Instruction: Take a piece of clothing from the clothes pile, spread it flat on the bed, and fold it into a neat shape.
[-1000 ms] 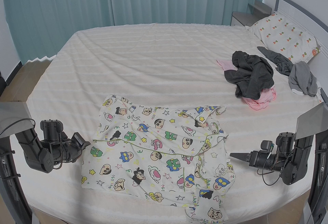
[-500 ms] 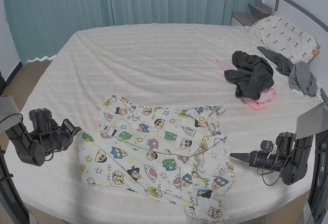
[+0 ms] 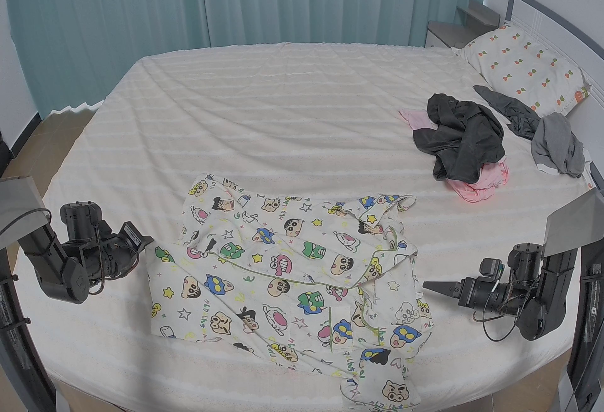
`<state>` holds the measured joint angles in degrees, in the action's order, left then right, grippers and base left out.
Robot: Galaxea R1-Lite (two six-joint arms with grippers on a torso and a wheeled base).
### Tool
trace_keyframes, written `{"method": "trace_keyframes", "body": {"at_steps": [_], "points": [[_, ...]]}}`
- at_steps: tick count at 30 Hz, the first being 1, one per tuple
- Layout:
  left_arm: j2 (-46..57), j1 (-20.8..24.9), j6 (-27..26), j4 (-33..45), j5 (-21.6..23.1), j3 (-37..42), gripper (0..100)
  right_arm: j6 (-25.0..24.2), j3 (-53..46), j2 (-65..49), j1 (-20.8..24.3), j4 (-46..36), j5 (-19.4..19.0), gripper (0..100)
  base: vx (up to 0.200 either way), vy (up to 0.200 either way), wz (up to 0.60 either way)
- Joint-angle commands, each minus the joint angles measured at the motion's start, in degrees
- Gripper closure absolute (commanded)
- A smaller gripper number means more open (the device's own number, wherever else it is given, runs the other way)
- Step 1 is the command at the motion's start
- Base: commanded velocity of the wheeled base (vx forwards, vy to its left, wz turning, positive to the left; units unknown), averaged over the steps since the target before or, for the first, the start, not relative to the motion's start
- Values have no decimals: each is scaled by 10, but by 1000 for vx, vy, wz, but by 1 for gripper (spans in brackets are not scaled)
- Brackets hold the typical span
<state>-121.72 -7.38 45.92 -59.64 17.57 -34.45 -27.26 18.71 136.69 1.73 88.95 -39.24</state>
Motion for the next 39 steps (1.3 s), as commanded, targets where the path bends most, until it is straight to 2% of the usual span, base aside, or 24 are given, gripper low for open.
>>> {"method": "trace_keyframes", "body": {"at_steps": [1,8,11,13,14,15,17,25,33,36,39], "points": [[-4,0,-3,0,0,-1,0,0,0,1,0,9,0,0,0,0,0],[10,-11,-6,3,-3,5,0,0,-1,1,0,9,0,0,0,0,0],[32,-23,-14,29,1,22,0,0,-1,1,0,9,0,0,0,0,0],[44,-23,-34,51,2,36,0,1,-1,1,0,9,0,0,0,0,0],[62,-21,-90,95,15,76,0,1,-1,1,0,9,0,0,0,0,0],[73,-20,-120,109,31,103,0,0,-1,1,1,9,0,0,0,0,0],[87,-15,-145,115,46,141,0,1,-1,1,1,9,0,0,0,0,0],[95,50,-111,115,41,232,0,1,-1,1,1,9,0,0,0,0,0],[74,56,-75,114,26,232,0,1,-1,1,1,9,0,0,0,0,0],[61,56,-73,109,5,228,0,1,-1,1,1,9,0,0,0,0,0],[31,61,-72,73,-17,228,0,1,-1,1,1,9,0,0,0,0,0]]}}
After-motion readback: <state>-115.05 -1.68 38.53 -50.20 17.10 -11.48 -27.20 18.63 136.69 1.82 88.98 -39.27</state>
